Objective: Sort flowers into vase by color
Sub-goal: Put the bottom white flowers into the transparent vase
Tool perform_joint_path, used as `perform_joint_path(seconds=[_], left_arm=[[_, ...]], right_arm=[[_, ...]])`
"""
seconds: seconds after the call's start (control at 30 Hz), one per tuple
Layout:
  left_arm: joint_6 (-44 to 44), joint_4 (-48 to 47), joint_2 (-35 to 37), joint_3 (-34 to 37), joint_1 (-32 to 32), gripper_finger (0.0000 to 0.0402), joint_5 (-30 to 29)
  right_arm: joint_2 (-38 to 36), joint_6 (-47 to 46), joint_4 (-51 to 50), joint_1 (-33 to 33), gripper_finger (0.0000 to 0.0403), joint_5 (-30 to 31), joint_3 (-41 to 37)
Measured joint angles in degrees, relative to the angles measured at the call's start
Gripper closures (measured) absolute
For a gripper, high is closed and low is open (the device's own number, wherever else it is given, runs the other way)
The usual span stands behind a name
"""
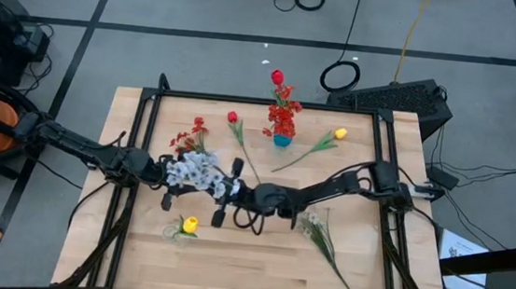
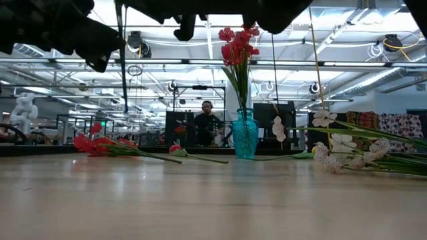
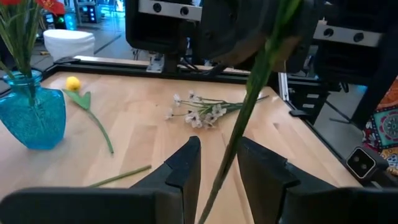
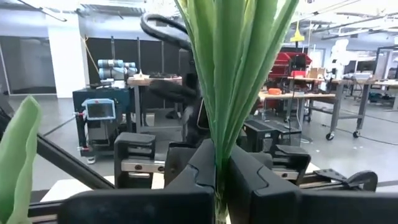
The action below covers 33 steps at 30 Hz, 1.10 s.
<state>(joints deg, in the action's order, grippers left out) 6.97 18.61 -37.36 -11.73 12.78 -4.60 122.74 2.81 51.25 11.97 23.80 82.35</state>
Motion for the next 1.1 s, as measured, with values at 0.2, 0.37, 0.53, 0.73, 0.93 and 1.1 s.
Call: perform_joint_path(seconds=[0.2, 0.37, 0.53, 0.73, 0.93, 1.1], left_arm=[[-0.1, -0.1, 0.0, 0.0, 0.0, 0.029, 0.1], [-0.3, 0.1, 0.0, 0.0, 0.0, 0.029, 0.1], [0.0, 0.2, 0.0, 0.0, 0.0, 0.029, 1.1], [-0.8, 0.7, 0.0, 0.0, 0.0, 0.029, 2.1], [-1.9, 2.7, 0.0, 0.0, 0.0, 0.029, 2.1], [-1.9, 4.0, 0.0, 0.0, 0.0, 0.029, 2.0]], right_arm=[[0.3, -2.0, -0.5, -0.9, 0.0399, -1.4, 0.2], [0.3, -2.1, -0.5, -1.5, 0.0398, -3.0, 0.2], [0.3, -2.6, -0.9, -1.9, 0.0397, -3.0, 0.2], [0.3, -2.6, -1.0, -1.9, 0.0397, -3.6, 0.2], [0.3, -2.6, -1.4, -1.9, 0.0397, -4.6, 0.2], [0.3, -2.6, -1.8, -2.3, 0.0397, -4.7, 0.2]])
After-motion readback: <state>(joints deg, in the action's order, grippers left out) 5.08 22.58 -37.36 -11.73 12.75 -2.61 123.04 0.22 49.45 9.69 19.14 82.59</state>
